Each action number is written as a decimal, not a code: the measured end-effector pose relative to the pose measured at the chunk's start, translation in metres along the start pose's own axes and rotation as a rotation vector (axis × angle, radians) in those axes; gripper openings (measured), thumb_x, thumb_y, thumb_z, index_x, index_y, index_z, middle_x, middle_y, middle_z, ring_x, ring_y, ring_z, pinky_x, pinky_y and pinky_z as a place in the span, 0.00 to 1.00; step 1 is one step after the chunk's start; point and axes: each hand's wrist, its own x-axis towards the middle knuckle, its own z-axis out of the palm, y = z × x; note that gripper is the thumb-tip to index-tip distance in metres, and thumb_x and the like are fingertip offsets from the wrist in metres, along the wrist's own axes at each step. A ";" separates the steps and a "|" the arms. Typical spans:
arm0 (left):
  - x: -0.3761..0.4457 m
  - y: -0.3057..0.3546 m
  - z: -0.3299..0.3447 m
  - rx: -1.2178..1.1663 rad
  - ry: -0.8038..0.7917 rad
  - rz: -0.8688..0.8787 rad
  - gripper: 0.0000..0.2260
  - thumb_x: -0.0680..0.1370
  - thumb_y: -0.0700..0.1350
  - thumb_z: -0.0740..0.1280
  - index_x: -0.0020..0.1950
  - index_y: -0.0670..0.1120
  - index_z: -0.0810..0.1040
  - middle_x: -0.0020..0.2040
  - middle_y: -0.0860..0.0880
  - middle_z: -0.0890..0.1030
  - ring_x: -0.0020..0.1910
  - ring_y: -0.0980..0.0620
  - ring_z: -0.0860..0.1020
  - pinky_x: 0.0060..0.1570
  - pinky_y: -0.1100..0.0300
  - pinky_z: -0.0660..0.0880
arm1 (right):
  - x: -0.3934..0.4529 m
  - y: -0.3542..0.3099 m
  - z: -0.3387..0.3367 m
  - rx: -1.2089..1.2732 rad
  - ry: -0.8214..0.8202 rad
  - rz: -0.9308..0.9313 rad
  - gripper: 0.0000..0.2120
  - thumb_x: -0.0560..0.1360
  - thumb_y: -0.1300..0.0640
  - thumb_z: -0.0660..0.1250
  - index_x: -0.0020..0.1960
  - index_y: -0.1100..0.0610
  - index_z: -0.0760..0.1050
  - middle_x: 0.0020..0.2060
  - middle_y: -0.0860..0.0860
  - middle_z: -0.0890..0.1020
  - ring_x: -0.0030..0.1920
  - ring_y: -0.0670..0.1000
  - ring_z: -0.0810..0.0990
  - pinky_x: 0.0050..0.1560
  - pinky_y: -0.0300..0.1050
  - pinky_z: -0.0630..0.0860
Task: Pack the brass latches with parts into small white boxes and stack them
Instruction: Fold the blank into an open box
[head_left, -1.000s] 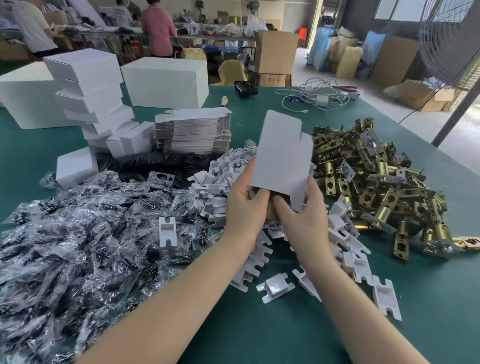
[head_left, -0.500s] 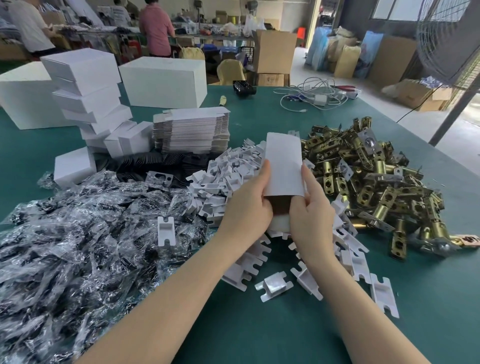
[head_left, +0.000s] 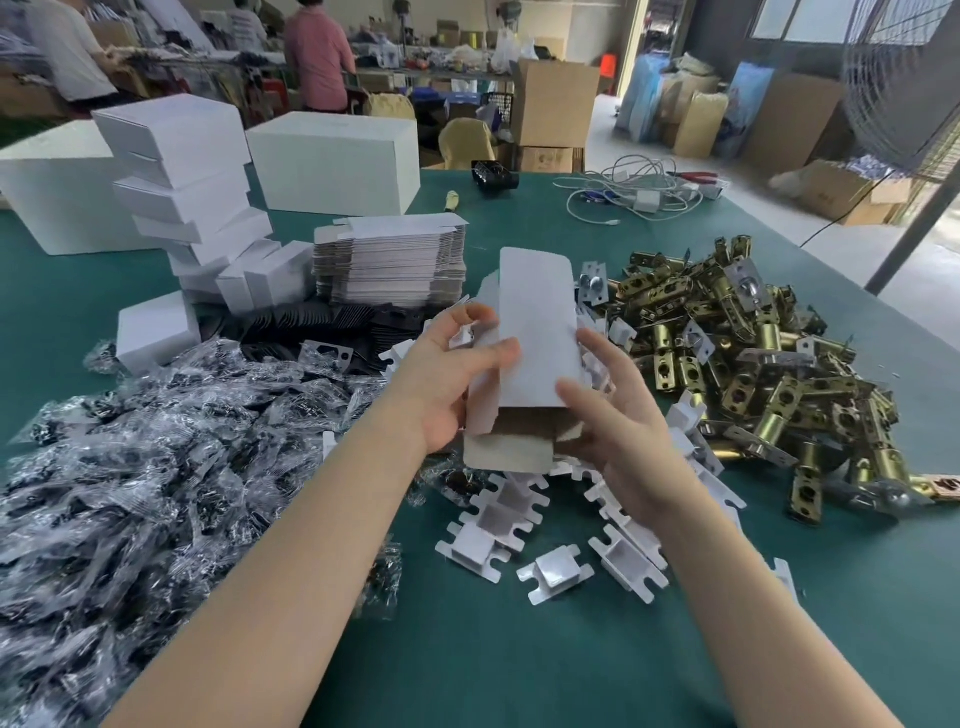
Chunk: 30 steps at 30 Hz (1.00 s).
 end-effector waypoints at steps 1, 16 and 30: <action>-0.001 0.000 0.000 0.028 0.007 0.004 0.15 0.72 0.32 0.73 0.45 0.52 0.78 0.45 0.52 0.85 0.40 0.49 0.84 0.39 0.53 0.83 | 0.003 0.001 0.001 -0.043 0.058 0.033 0.21 0.75 0.45 0.66 0.67 0.40 0.68 0.41 0.48 0.85 0.37 0.48 0.83 0.34 0.42 0.79; -0.007 0.010 -0.006 0.820 -0.236 0.170 0.33 0.72 0.53 0.78 0.73 0.65 0.68 0.80 0.61 0.41 0.75 0.50 0.66 0.70 0.49 0.70 | 0.030 -0.024 -0.002 -0.270 0.175 0.025 0.17 0.81 0.49 0.61 0.70 0.48 0.71 0.56 0.51 0.82 0.49 0.52 0.84 0.44 0.51 0.81; -0.005 0.028 -0.024 0.285 -0.371 -0.098 0.20 0.79 0.46 0.71 0.70 0.45 0.75 0.60 0.43 0.82 0.50 0.45 0.80 0.58 0.47 0.79 | 0.010 -0.013 -0.009 -0.073 -0.141 -0.052 0.24 0.70 0.48 0.68 0.65 0.49 0.73 0.78 0.46 0.59 0.70 0.48 0.72 0.52 0.41 0.79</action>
